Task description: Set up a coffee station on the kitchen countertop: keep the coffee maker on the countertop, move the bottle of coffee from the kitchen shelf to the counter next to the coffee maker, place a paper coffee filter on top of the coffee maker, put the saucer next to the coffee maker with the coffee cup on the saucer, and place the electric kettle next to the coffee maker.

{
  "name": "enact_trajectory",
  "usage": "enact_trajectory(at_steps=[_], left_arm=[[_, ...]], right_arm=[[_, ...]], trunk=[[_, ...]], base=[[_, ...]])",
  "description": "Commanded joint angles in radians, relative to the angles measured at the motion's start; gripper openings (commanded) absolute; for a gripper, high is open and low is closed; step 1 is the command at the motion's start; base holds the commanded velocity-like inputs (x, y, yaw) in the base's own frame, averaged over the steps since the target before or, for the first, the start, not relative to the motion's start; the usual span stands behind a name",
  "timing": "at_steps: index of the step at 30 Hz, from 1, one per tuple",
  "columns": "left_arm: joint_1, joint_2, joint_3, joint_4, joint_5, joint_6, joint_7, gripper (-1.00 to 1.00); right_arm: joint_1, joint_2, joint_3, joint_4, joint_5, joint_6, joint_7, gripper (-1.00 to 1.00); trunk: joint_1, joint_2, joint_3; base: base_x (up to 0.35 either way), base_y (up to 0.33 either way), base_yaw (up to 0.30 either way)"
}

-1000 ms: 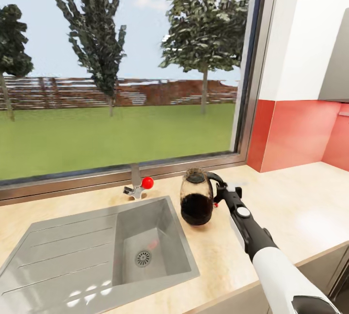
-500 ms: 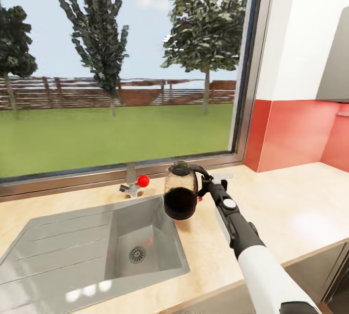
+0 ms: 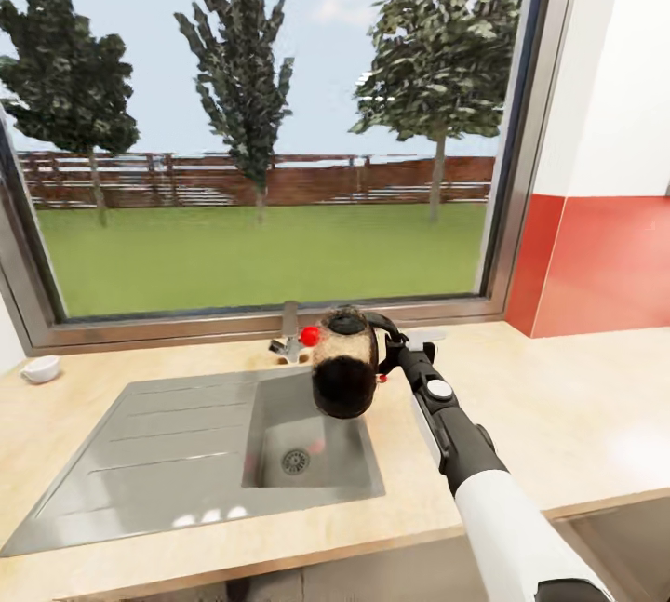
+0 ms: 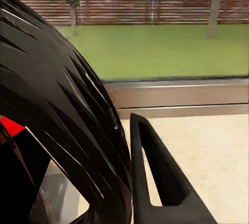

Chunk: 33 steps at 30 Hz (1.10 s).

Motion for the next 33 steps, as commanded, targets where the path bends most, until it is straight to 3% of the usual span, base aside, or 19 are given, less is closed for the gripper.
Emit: enact_trajectory(at_steps=[1,20,33], left_arm=[[0.000,0.000,-0.008,-0.001,0.008,0.003,0.002,1.00],[0.000,0.001,-0.007,-0.001,0.012,-0.001,0.002,1.00],[0.000,-0.001,-0.010,-0.002,0.013,-0.002,0.002,1.00]], right_arm=[[0.000,0.001,-0.002,0.000,0.011,0.000,-0.003,-1.00],[0.000,0.002,-0.001,0.004,0.010,0.001,-0.003,-1.00],[0.000,0.002,-0.001,0.004,0.011,0.001,-0.003,-1.00]], trunk=[[0.000,0.000,0.001],[0.000,0.000,0.014],[0.000,0.000,0.025]], base=[[-0.017,0.000,0.275],[-0.004,0.000,0.270],[-0.292,0.076,0.247]])
